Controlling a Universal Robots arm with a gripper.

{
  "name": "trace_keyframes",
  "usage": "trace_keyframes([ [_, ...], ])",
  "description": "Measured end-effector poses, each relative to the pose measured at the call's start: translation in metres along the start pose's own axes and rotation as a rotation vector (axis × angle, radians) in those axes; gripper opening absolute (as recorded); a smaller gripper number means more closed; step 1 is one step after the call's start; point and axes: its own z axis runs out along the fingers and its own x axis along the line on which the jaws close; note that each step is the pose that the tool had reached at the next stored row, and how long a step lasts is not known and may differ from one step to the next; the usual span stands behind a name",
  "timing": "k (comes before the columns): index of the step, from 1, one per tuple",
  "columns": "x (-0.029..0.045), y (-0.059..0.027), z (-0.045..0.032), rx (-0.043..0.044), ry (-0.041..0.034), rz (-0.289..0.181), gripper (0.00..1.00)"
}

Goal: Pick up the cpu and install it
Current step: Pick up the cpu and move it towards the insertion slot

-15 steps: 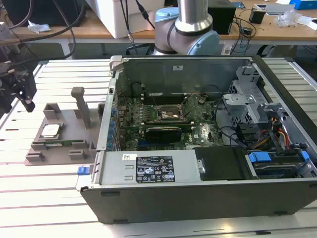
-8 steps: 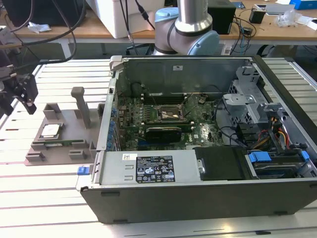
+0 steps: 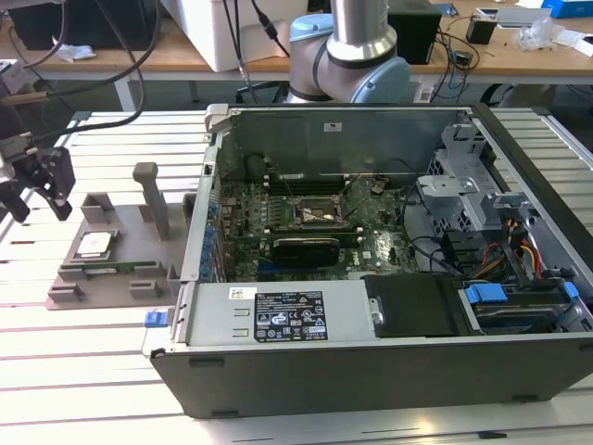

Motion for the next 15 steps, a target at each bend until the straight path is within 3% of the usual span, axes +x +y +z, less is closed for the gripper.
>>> trace_keyframes([
  [7,0.0001,0.0000,0.0039,-0.0001,-0.0001,0.000,0.60],
  [8,-0.0034,0.0015,0.0075,0.0054,0.0000,0.000,0.60],
  [9,-0.0116,0.0059,0.0118,0.0053,0.0012,-0.007,0.60],
  [10,-0.0141,0.0088,0.0159,0.0044,0.0012,-0.045,0.60],
  [11,-0.0192,0.0145,0.0265,0.0040,0.0016,-0.056,0.60],
  [15,-0.0190,0.0199,0.0545,0.0038,0.0019,-0.065,0.60],
])
